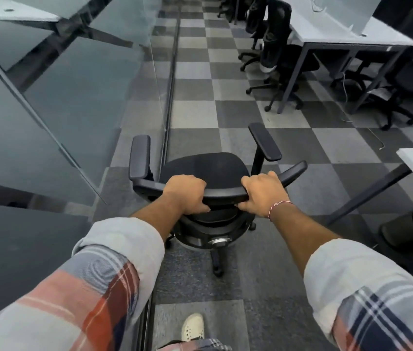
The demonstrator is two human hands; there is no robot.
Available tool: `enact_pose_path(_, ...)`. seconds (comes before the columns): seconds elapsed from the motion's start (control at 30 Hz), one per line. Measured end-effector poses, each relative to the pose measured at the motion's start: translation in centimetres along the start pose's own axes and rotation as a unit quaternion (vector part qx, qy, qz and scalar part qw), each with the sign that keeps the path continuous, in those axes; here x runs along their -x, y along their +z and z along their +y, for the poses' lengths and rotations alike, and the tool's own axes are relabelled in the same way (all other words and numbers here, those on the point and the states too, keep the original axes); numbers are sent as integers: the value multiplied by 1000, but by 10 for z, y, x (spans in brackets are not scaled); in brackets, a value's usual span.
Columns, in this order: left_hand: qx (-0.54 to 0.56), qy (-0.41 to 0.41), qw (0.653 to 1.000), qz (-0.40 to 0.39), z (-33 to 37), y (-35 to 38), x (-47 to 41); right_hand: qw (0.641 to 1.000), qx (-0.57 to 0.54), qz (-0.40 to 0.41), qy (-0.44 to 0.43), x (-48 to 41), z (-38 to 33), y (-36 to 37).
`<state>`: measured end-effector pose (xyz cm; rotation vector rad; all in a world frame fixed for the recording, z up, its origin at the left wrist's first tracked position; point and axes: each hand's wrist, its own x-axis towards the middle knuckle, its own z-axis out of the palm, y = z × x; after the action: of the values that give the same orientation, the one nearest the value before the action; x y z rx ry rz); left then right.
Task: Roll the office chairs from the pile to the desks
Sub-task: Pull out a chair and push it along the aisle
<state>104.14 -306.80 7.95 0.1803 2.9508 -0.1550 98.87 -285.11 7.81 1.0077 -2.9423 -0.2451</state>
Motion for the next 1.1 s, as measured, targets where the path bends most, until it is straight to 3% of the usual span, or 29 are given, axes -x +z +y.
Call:
enact_pose_path(0.27,16,39,997,59,29,7,24,1000,1,-4,17,43,2,5)
enact_pose_path(0.73,-28,180,982,40,98,2,61,996,27,11,85,175,2,12)
enact_pose_path(1.1,-32,314,948,34,180,-9,56,974,34,-7,225,275,12,17)
